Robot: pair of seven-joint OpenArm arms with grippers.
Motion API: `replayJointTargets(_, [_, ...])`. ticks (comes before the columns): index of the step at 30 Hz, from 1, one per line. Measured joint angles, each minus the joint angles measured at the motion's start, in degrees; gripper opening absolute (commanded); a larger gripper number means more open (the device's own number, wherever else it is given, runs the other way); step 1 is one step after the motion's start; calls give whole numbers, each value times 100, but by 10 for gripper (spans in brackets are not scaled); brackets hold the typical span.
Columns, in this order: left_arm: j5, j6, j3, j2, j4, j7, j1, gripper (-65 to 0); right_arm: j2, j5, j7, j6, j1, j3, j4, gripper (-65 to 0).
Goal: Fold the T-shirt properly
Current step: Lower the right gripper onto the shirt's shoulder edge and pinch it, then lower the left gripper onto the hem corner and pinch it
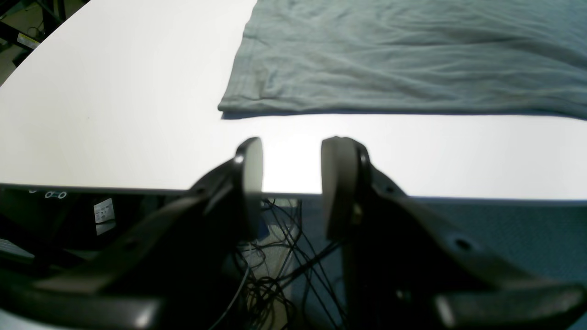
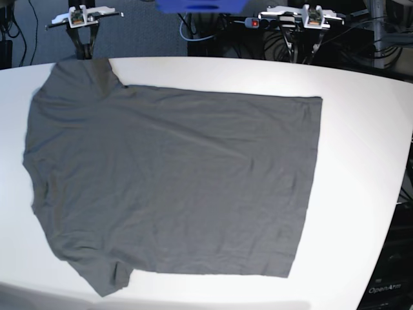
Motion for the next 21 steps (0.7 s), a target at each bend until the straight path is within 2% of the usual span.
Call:
replayJointTargets(9, [0,7,0,11,0,24,-157,-438,4,0,0,0,-2,-15,-2,-644])
replayJointTargets(12, [-31,13,0,9,37,426,-208,-438,7,-2,0,0,2,-15,-2,-644])
replayJointTargets(17, [-1097,13,11,-90,730,1161,-192,-438,22,-2,-4,0,0,-4,-7,-644])
replayJointTargets(21, [-1620,-2,33,-555,1106,1714,-188,-438,33,0,-2,0,11,-4,-7,-644])
